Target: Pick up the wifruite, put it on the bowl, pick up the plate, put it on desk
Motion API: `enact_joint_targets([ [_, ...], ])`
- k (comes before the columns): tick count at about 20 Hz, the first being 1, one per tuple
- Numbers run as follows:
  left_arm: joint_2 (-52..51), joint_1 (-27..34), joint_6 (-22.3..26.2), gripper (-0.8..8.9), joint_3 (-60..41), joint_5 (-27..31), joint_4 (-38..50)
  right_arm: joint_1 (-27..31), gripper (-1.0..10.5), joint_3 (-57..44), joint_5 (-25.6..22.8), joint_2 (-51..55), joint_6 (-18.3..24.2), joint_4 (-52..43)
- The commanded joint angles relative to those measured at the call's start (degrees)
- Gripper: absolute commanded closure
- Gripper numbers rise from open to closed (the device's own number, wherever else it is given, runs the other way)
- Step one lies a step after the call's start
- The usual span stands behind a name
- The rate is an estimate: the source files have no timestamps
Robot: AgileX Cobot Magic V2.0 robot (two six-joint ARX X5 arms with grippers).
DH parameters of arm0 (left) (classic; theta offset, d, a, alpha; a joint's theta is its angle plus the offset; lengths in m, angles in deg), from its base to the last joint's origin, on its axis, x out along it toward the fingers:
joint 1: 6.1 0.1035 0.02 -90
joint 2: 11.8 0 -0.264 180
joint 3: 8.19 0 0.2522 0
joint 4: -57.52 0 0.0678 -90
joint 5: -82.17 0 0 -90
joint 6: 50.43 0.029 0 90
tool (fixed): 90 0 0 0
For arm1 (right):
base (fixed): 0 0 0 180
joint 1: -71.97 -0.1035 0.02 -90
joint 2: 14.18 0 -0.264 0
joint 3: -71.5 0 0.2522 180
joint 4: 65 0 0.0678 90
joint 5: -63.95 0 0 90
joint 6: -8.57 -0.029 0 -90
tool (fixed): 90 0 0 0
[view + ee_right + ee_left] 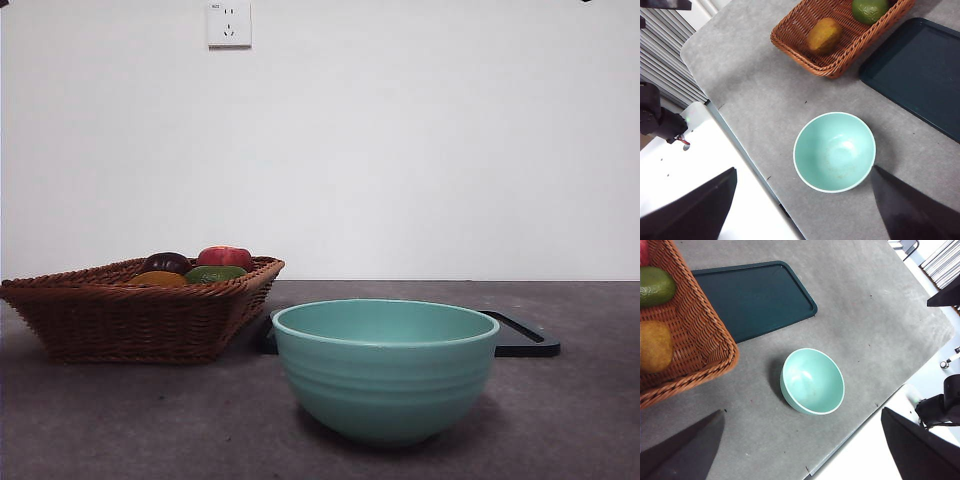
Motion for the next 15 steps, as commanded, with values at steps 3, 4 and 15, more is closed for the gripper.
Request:
enact_joint_targets([
  [3,0.7,-0.2,-0.22,3.13,1.09,1.44,0.44,-0.31,5.2,0.96,0.09,-0.35,-0.44,-0.2],
  [4,0.87,-0.2,-0.24,3.13,1.09,2.03,0.39,-0.31,5.2,0.96,0.09,-0.35,-0.44,-0.2],
  [15,14.97,-2.14,-0.66,3.18,10.45,15.21,1.88,-0.31,5.2,0.96,0.09,-0.35,-0.46,-0.17],
])
